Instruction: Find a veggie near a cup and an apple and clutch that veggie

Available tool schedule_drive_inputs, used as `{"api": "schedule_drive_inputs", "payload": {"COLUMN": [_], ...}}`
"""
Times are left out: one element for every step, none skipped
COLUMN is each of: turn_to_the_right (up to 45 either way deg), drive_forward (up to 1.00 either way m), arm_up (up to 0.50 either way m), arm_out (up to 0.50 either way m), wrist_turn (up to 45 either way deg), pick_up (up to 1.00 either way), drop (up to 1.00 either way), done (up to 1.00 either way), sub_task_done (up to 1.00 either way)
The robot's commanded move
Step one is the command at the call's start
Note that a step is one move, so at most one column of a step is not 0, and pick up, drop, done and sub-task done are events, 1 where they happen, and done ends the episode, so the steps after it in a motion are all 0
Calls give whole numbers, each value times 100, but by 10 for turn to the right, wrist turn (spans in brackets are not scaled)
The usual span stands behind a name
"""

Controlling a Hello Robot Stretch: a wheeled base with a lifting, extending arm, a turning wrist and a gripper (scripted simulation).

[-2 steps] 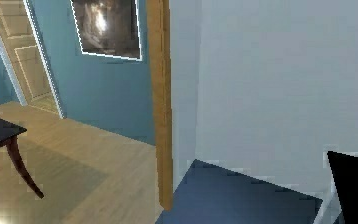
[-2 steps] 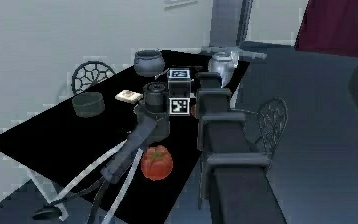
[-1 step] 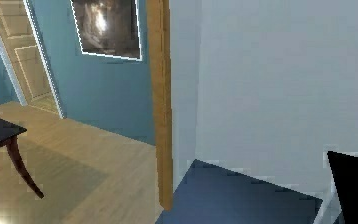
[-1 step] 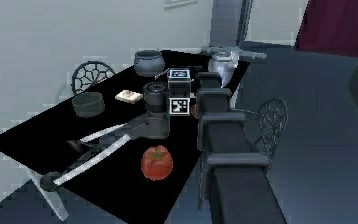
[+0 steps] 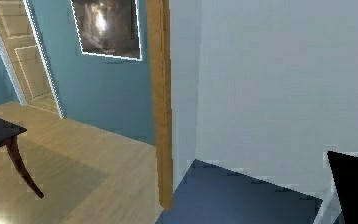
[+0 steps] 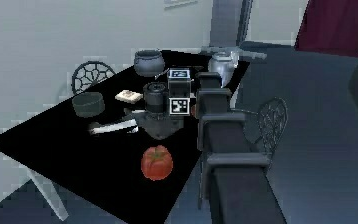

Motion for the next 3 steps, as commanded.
{"api": "schedule_drive_inputs", "payload": {"turn_to_the_right": [0,0,0], "drive_forward": [0,0,0], "arm_up": [0,-26,0], "arm_out": [0,0,0], "wrist_turn": [300,0,0], "pick_up": [0,0,100], "drop": [0,0,0], "done": [0,0,0], "sub_task_done": [0,0,0]}}
